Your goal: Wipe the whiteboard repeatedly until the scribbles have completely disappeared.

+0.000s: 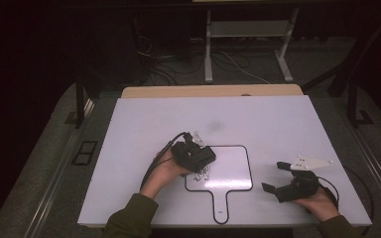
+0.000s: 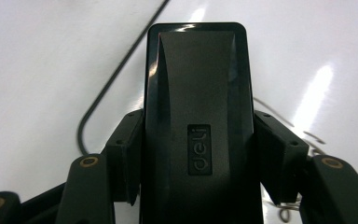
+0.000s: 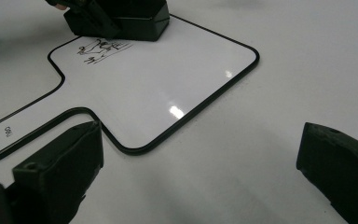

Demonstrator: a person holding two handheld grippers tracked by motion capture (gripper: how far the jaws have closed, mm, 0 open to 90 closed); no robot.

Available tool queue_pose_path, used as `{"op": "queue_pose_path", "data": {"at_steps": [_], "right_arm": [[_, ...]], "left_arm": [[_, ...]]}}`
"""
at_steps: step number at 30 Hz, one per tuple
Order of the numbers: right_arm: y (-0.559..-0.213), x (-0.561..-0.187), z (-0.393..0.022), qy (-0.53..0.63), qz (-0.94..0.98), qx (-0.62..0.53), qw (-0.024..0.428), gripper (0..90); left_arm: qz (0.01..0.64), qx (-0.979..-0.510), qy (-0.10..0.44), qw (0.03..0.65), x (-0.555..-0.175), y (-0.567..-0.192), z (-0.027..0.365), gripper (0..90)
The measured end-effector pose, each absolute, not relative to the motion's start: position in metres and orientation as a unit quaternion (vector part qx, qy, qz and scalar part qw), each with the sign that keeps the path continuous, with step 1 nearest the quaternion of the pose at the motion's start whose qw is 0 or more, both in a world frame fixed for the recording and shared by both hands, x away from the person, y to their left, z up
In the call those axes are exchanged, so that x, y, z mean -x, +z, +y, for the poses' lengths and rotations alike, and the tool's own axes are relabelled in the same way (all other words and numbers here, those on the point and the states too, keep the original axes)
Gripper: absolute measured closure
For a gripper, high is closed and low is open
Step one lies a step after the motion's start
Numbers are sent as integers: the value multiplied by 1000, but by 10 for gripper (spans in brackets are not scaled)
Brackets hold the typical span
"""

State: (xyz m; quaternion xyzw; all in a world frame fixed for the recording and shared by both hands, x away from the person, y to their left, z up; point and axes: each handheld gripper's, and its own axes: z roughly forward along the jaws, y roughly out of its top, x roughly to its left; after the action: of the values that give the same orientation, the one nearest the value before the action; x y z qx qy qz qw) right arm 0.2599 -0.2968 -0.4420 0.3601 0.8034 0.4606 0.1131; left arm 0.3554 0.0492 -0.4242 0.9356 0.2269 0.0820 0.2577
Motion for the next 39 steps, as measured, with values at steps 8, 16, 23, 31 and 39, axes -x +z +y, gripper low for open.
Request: {"op": "queue_pose_path", "data": {"at_steps": [8,16,23,31,39], "right_arm": [[-442,-260,-297,461,803,-361,113,0],[-442,-260,-298,461,803,-361,114,0],[-441,-260,-298,460,803,-362,114,0],[-442,-260,-298,461,803,-361,115,0],[-442,-260,-298,460,803,-361,114,0]], "left_arm": [[207,-939,63,268,-342,-425,39,395],[203,-940,63,269,-342,-425,37,395],[227,-935,76,263,-350,-424,52,395],[257,-929,88,251,-356,-423,73,395],[227,-937,76,254,-346,-423,54,395]]}}
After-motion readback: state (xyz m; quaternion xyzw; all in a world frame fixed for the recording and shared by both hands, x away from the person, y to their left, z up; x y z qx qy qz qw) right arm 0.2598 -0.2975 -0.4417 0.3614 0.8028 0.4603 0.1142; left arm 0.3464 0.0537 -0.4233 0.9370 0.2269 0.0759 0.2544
